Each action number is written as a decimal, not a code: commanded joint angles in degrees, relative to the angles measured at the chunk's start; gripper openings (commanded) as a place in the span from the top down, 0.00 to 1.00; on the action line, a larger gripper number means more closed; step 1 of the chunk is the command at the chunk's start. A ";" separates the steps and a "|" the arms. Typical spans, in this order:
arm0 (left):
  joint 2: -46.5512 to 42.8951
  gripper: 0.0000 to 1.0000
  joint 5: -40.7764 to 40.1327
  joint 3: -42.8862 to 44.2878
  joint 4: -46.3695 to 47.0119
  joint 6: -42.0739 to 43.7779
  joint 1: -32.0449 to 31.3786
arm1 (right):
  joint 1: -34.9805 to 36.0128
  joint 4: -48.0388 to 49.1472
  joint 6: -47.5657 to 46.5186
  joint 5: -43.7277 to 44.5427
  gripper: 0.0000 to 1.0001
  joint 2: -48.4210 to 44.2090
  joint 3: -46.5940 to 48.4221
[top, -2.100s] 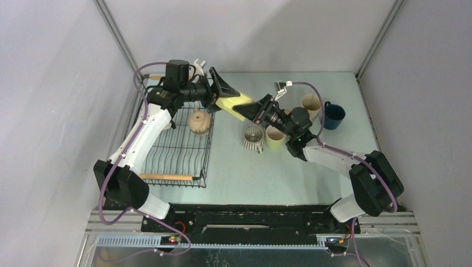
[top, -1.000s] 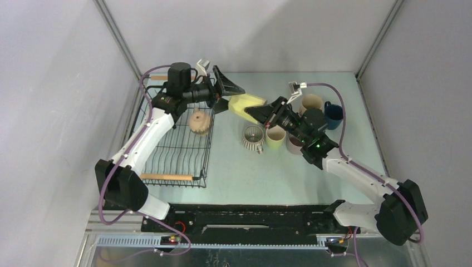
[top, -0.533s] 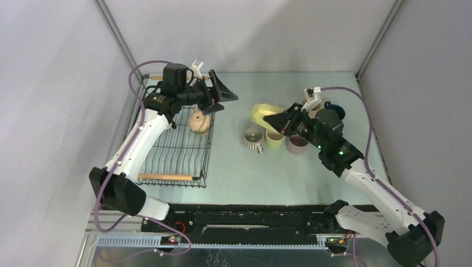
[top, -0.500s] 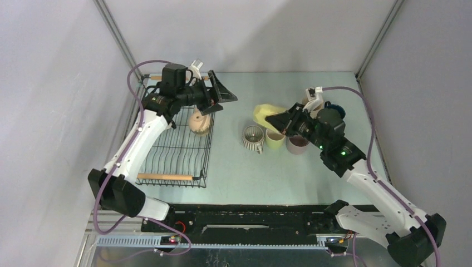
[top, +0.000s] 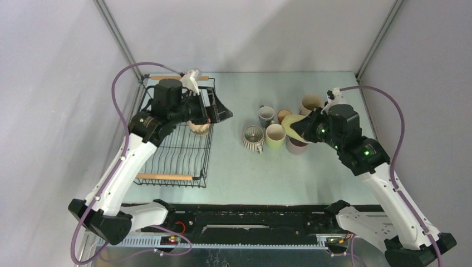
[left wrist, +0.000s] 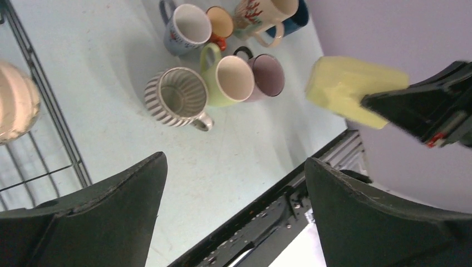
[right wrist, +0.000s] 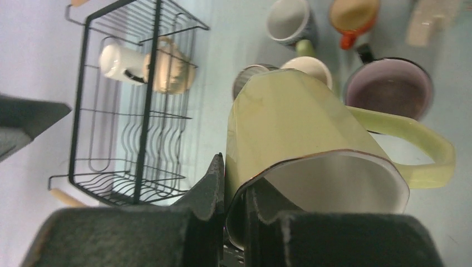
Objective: Unload the cups from the dish rack
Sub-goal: Place the cup at the center of the board.
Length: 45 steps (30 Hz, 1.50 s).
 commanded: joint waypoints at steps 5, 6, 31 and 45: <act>-4.73 0.00 -7.81 -7.21 0.25 6.10 -2.87 | -5.64 -12.23 -3.55 9.22 1.00 4.09 10.43; -5.05 0.00 -8.15 -7.80 0.39 6.26 -2.99 | -6.87 -12.86 -3.67 9.41 1.00 4.66 10.45; -12.24 0.00 -12.33 -18.91 7.82 7.57 -3.29 | -25.41 -11.18 -4.76 9.03 1.00 25.84 10.19; -14.55 0.00 -13.48 -21.91 9.64 8.15 -3.20 | -25.60 -9.25 -3.32 9.42 1.00 38.88 13.25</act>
